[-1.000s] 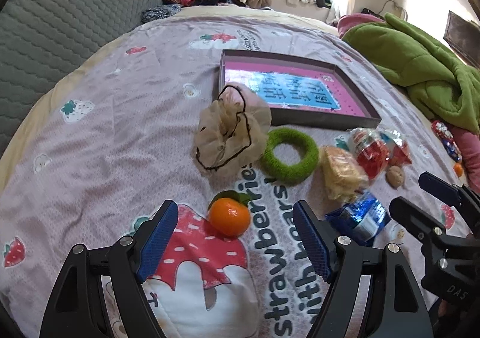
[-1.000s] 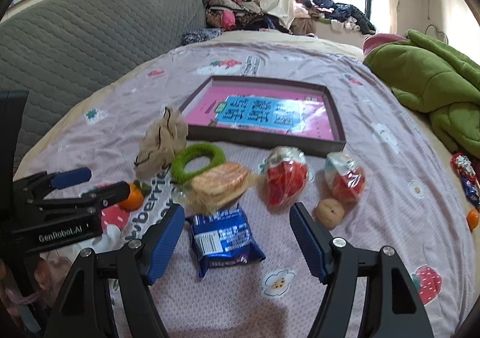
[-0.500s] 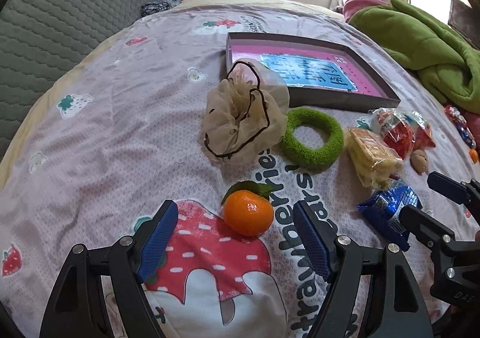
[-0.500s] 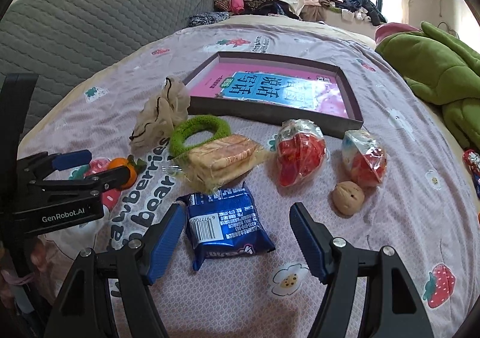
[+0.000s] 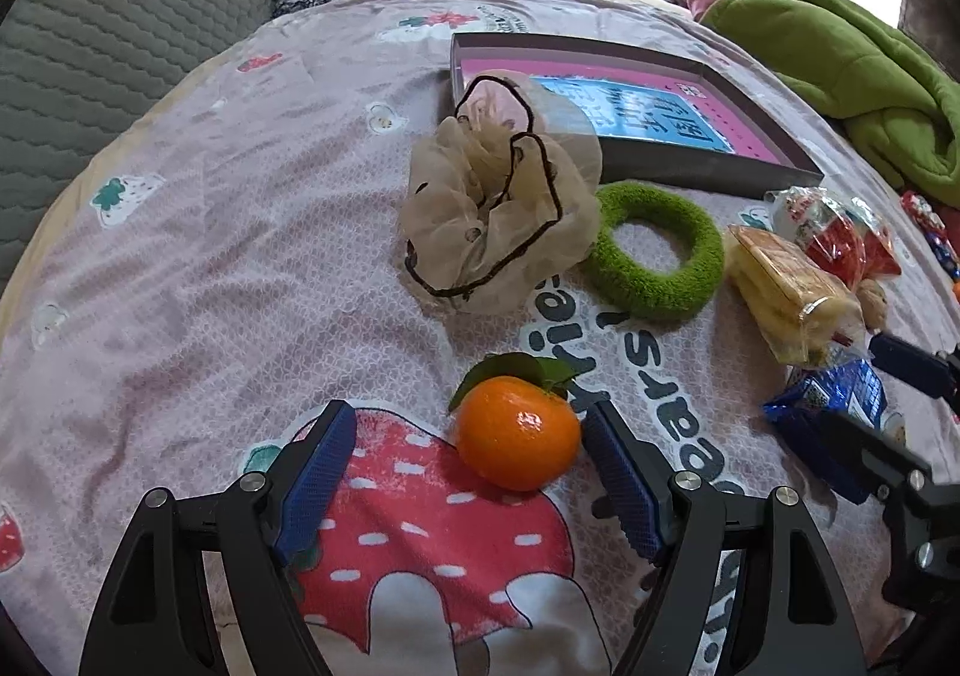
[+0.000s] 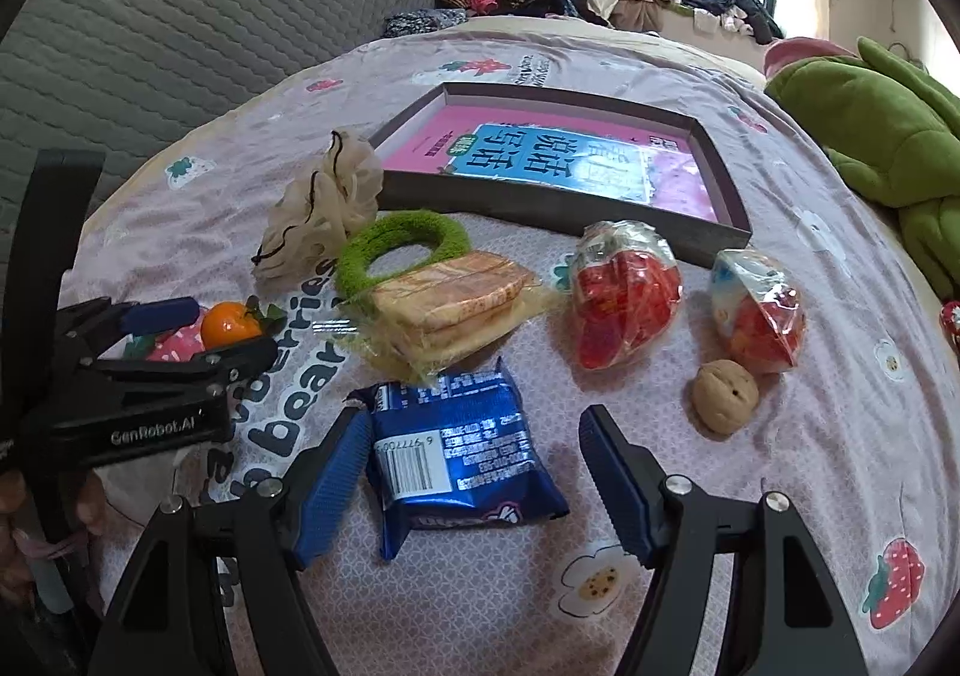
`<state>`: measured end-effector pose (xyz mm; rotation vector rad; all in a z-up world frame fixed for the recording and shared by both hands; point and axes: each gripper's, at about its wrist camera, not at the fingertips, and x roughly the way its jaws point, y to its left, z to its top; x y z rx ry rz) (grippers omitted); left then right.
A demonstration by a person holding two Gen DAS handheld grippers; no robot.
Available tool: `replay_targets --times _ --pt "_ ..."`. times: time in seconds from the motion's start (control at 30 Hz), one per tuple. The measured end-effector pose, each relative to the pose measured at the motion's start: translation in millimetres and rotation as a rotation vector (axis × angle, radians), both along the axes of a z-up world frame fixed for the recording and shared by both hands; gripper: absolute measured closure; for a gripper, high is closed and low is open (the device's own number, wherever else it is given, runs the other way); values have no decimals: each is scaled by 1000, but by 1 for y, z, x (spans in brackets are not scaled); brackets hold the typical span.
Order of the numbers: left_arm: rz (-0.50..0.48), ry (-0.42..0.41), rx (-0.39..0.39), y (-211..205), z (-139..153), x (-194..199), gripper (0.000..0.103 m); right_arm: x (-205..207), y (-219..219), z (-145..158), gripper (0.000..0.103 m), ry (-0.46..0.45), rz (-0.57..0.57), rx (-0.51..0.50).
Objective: Organize objects
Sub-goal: 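Move the left gripper toward the mandarin while the right gripper approaches the blue packet, then close the left gripper on the mandarin while the right gripper grasps the blue packet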
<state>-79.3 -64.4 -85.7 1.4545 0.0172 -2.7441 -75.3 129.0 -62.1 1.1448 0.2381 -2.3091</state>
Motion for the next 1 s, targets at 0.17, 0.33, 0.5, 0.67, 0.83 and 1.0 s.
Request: replay_targets --times 0.17,0.33,0.5,0.67,0.83,1.0 --pt "-2 9 -2 -1 -1 -3 23 -2 -7 -9 31 -15 9 26" --pt "-4 11 -10 0 -3 -4 23 -8 -6 -17 31 -54 5 16" --pt "-11 13 -4 -1 -3 -4 32 -9 -5 -18 32 -57 9 0" --pt "-25 9 18 6 -2 0 55 -5 -7 -16 38 -51 17 8" --pt "-39 8 -4 16 -1 4 64 -3 -5 -14 46 -64 18 -5" --pt "-34 6 28 17 3 8 64 0 -2 -11 47 -76 14 -13"
